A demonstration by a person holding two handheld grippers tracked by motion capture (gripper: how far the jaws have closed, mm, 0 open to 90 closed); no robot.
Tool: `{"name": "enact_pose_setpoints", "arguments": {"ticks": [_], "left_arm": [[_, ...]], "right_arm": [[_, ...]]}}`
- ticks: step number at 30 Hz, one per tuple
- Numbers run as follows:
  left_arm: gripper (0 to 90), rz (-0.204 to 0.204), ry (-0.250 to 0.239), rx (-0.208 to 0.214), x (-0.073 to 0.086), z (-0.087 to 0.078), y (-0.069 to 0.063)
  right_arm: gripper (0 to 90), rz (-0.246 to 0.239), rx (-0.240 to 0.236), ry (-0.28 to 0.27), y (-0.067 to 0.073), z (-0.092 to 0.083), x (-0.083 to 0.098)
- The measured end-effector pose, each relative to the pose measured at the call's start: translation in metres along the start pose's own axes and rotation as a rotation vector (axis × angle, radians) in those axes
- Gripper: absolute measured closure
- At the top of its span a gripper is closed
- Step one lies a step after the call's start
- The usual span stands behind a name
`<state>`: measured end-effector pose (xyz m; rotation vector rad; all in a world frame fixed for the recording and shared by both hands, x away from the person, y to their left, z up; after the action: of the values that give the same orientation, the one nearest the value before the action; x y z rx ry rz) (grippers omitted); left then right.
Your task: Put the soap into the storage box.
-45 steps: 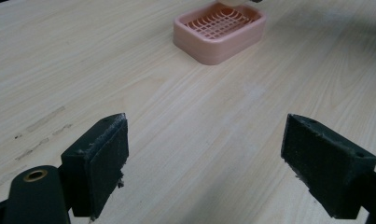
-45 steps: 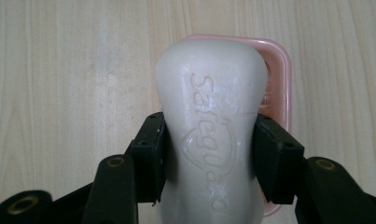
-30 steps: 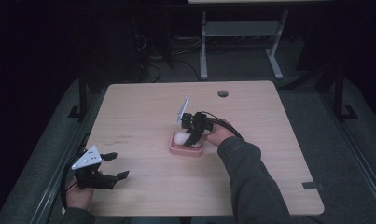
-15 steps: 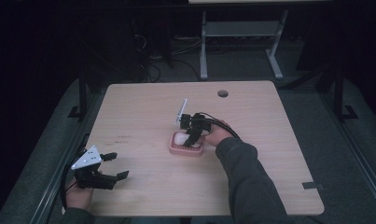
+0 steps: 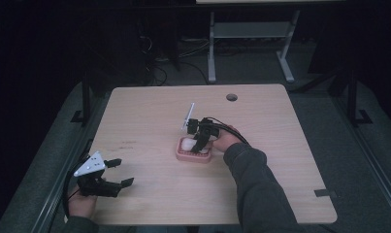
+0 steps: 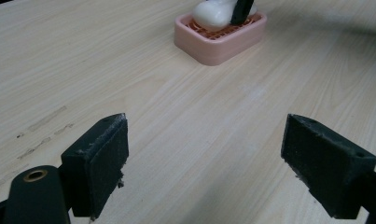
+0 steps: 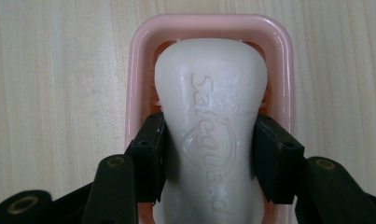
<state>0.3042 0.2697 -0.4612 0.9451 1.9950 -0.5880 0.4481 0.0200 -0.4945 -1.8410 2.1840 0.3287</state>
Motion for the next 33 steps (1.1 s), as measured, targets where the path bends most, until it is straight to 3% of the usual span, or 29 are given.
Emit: {"name": "enact_pose_setpoints", "arguments": {"ticks": [33], "left_arm": [[14.8, 0.0, 0.004, 0.0, 0.0005, 0.0001, -0.0002]], "right_arm": [[48.3, 0.031, -0.006, -0.019, -0.0015, 0.0063, 0.0011]]}}
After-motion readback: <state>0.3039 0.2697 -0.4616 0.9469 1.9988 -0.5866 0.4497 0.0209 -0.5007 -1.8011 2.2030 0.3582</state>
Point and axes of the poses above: each handheld gripper's, and its own axes: z roughly forward along the jaws, x roughly out of its underside, y roughly to its left, the point moved 8 cm from there along z, roughly forward along the jaws, and after that the axes turned 3 degrees about x, right-handed, at the moved point
